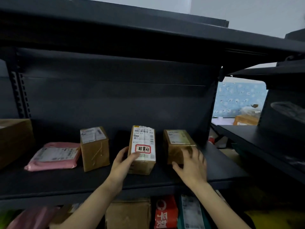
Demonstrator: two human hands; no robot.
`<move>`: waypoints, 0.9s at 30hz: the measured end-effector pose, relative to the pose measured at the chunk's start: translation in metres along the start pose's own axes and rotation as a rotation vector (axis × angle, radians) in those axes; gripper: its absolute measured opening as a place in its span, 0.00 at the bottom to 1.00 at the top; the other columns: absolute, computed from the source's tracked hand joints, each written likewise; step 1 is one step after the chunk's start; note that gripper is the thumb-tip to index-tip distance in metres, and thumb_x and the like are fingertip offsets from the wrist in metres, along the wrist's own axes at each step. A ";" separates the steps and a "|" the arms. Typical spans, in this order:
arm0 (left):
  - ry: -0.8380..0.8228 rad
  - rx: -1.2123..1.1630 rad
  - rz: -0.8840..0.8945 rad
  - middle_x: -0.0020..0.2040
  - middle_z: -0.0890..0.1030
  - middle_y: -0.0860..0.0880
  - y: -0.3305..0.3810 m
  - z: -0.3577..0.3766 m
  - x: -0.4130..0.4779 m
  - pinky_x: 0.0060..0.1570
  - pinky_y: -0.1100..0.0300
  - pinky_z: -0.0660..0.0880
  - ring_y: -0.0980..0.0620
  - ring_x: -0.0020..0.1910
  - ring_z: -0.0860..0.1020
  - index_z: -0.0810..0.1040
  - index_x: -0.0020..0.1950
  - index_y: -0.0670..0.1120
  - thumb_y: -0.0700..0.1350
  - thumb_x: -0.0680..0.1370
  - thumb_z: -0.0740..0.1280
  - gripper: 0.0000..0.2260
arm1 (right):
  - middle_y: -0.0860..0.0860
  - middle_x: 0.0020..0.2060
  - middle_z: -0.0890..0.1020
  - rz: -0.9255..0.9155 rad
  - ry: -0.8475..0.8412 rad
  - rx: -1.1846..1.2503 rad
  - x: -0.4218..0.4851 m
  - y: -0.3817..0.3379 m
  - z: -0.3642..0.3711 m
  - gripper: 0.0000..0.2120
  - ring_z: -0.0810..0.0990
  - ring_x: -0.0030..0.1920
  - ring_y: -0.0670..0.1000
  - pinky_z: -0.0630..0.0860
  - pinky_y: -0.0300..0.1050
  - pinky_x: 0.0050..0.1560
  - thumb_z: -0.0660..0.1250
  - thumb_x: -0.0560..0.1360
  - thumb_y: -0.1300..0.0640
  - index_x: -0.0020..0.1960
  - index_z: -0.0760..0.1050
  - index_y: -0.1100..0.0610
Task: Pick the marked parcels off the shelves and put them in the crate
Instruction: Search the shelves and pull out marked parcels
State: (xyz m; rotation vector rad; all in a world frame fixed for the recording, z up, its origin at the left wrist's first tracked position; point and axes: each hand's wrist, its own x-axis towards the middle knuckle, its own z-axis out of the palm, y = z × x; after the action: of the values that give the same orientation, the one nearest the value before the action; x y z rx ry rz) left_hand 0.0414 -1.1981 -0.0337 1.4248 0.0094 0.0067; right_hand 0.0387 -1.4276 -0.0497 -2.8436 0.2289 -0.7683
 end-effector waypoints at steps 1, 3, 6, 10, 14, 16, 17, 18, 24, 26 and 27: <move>-0.006 -0.006 0.006 0.58 0.81 0.48 0.000 -0.003 -0.004 0.63 0.47 0.73 0.48 0.56 0.79 0.70 0.69 0.52 0.49 0.71 0.72 0.26 | 0.55 0.72 0.59 0.004 -0.008 0.008 -0.006 -0.001 -0.002 0.30 0.58 0.71 0.58 0.60 0.53 0.69 0.60 0.72 0.38 0.70 0.62 0.48; -0.026 -0.004 0.015 0.57 0.82 0.49 0.000 -0.009 -0.015 0.62 0.48 0.73 0.48 0.56 0.79 0.70 0.69 0.52 0.50 0.71 0.72 0.27 | 0.55 0.72 0.60 0.010 -0.020 0.011 -0.020 -0.004 -0.006 0.29 0.58 0.71 0.58 0.61 0.53 0.69 0.60 0.73 0.38 0.70 0.61 0.49; -0.055 -0.009 0.017 0.56 0.82 0.50 -0.004 -0.020 -0.038 0.62 0.48 0.73 0.49 0.56 0.79 0.70 0.68 0.53 0.50 0.71 0.72 0.26 | 0.57 0.71 0.63 0.018 -0.008 -0.016 -0.049 -0.008 -0.013 0.28 0.62 0.69 0.58 0.63 0.52 0.66 0.60 0.74 0.40 0.70 0.64 0.51; -0.081 -0.029 -0.024 0.57 0.82 0.49 -0.016 -0.038 -0.069 0.61 0.46 0.75 0.48 0.56 0.80 0.70 0.67 0.54 0.50 0.70 0.72 0.26 | 0.58 0.69 0.66 0.053 -0.028 0.003 -0.093 -0.011 -0.021 0.27 0.65 0.67 0.59 0.64 0.53 0.65 0.62 0.74 0.43 0.69 0.66 0.54; -0.123 0.008 -0.053 0.59 0.81 0.49 -0.036 -0.049 -0.102 0.64 0.45 0.72 0.48 0.59 0.78 0.70 0.66 0.53 0.50 0.72 0.71 0.23 | 0.57 0.69 0.66 0.086 -0.073 -0.003 -0.144 -0.005 -0.021 0.26 0.64 0.69 0.58 0.64 0.52 0.67 0.62 0.75 0.44 0.70 0.65 0.54; -0.143 0.010 -0.069 0.59 0.80 0.49 -0.049 -0.053 -0.120 0.65 0.45 0.71 0.49 0.60 0.78 0.69 0.68 0.52 0.49 0.72 0.71 0.25 | 0.56 0.70 0.65 0.110 -0.116 -0.019 -0.166 0.000 -0.020 0.26 0.63 0.70 0.56 0.63 0.50 0.67 0.61 0.76 0.43 0.70 0.64 0.53; -0.157 0.015 -0.072 0.59 0.80 0.49 -0.055 -0.055 -0.129 0.65 0.46 0.71 0.49 0.60 0.78 0.69 0.69 0.51 0.49 0.72 0.71 0.26 | 0.56 0.71 0.64 0.121 -0.132 -0.026 -0.175 0.002 -0.020 0.26 0.63 0.70 0.56 0.63 0.50 0.67 0.60 0.76 0.43 0.70 0.64 0.53; -0.173 0.030 -0.076 0.60 0.80 0.49 -0.061 -0.057 -0.137 0.64 0.47 0.72 0.50 0.60 0.78 0.68 0.70 0.52 0.49 0.72 0.71 0.27 | 0.56 0.70 0.64 0.130 -0.147 -0.034 -0.183 0.005 -0.020 0.26 0.63 0.70 0.56 0.63 0.50 0.67 0.60 0.76 0.43 0.70 0.64 0.53; -0.162 0.106 -0.274 0.61 0.78 0.47 -0.100 -0.067 -0.170 0.60 0.48 0.74 0.47 0.59 0.77 0.63 0.73 0.51 0.51 0.71 0.72 0.34 | 0.55 0.69 0.65 0.166 -0.231 -0.040 -0.211 0.017 -0.016 0.25 0.64 0.69 0.55 0.64 0.49 0.66 0.59 0.77 0.44 0.70 0.62 0.52; -0.136 0.080 -0.350 0.62 0.78 0.46 -0.112 -0.069 -0.173 0.63 0.43 0.72 0.45 0.59 0.77 0.63 0.73 0.51 0.52 0.70 0.73 0.34 | 0.55 0.68 0.66 0.166 -0.254 -0.041 -0.216 0.022 -0.012 0.24 0.66 0.67 0.55 0.66 0.48 0.65 0.59 0.77 0.45 0.70 0.62 0.53; -0.121 0.072 -0.377 0.62 0.78 0.45 -0.117 -0.070 -0.173 0.63 0.42 0.72 0.44 0.59 0.77 0.63 0.73 0.51 0.53 0.69 0.73 0.35 | 0.55 0.68 0.67 0.164 -0.259 -0.037 -0.217 0.025 -0.009 0.24 0.67 0.66 0.55 0.67 0.48 0.64 0.59 0.77 0.45 0.69 0.63 0.53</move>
State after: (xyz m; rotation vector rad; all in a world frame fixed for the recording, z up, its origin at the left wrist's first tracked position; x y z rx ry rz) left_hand -0.1321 -1.1482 -0.1594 1.4749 0.1795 -0.3932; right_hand -0.1542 -1.4101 -0.1519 -2.8751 0.4336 -0.3625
